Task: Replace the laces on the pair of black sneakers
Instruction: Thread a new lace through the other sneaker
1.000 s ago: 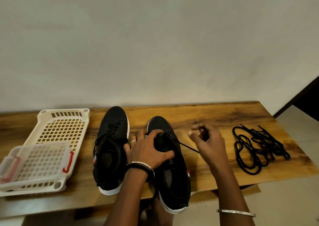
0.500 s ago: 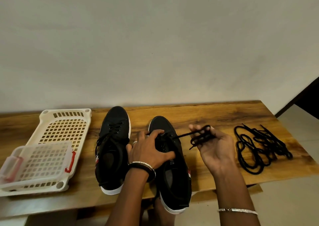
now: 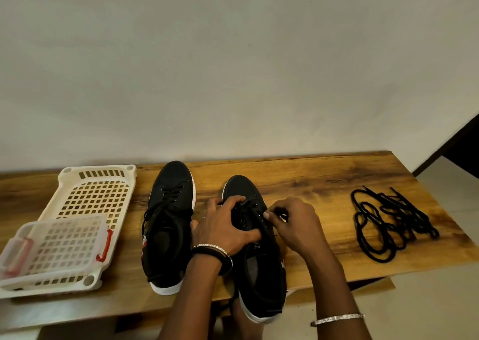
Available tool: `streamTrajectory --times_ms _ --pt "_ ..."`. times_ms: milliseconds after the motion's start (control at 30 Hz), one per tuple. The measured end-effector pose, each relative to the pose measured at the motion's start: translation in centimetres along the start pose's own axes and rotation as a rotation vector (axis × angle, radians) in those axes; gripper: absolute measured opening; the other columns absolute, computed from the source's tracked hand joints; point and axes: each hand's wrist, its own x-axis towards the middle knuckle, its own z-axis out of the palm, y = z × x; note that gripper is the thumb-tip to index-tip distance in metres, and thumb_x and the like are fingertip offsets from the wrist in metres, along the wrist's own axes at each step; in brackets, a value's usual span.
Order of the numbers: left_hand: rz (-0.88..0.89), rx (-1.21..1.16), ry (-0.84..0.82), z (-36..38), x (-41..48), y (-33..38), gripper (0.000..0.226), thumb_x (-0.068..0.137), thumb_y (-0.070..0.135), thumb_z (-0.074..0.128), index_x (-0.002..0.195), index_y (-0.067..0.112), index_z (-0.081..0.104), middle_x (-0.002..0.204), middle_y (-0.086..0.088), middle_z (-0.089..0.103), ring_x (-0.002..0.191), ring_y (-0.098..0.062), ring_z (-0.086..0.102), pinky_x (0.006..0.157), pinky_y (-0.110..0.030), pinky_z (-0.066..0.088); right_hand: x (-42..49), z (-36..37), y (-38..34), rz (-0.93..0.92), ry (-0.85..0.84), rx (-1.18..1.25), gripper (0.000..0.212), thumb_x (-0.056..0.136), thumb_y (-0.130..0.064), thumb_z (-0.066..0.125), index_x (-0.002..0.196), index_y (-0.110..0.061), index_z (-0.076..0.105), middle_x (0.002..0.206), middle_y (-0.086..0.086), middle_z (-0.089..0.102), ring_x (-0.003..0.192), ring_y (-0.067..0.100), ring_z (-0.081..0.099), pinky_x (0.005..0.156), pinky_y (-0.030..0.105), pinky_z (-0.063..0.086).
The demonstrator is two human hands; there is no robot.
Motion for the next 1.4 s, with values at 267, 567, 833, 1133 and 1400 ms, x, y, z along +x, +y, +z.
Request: streamTrajectory --times_ms 267,567,833,1133,1400 --pt "-0.011 -0.329 -0.008 -0.4 0.2 -1.3 0.101 0.050 0.070 0.084 0.135 0.039 0.038 0.139 0.003 0.038 0.129 -0.018 0.045 0.097 -0.034 0.043 0.0 0.6 -0.2 0.120 -0.014 0.027 0.016 0.101 -0.031 0.057 0.085 -0.032 0.056 0.081 -0.015 0.056 0.085 0.014 0.054 0.090 0.042 0.044" --pt "0.073 -0.326 0.357 -2.0 -0.1 -1.6 0.034 0.080 0.003 0.075 0.102 0.024 0.062 0.122 0.005 0.044 0.108 -0.015 0.055 0.084 -0.022 0.043 0.0 0.6 0.2 0.220 0.042 0.219 0.021 0.097 -0.029 0.063 0.076 -0.032 0.060 0.078 -0.010 0.063 0.086 0.022 0.062 0.085 0.045 0.051" --pt "-0.179 -0.192 0.182 -1.3 -0.4 -1.5 0.033 0.090 0.044 0.064 0.077 0.013 0.063 0.067 -0.002 0.070 0.058 -0.020 0.068 0.066 -0.032 0.058 0.0 -0.2 0.7 0.412 0.059 0.598 0.019 0.100 -0.023 0.060 0.090 -0.012 0.072 0.086 0.006 0.068 0.082 0.023 0.061 0.071 0.035 0.047" --pt "-0.123 -0.352 0.089 -1.4 -0.8 -1.0 0.024 0.085 0.030 0.076 0.064 0.027 0.065 0.066 0.007 0.064 0.071 -0.012 0.065 0.073 -0.033 0.058 0.0 1.0 -0.8 0.095 0.037 0.257 0.009 0.090 -0.029 0.073 0.099 -0.030 0.075 0.093 -0.015 0.072 0.092 0.004 0.066 0.082 0.028 0.053" --pt "-0.182 -0.375 0.091 -1.3 -0.5 -1.1 0.032 0.090 0.019 0.059 0.058 0.016 0.062 0.062 0.000 0.068 0.060 -0.021 0.063 0.072 -0.041 0.059 0.1 0.9 -0.4 0.345 0.082 0.490 0.015 0.105 -0.022 0.045 0.097 -0.021 0.057 0.086 -0.002 0.074 0.082 0.021 0.067 0.075 0.041 0.053"
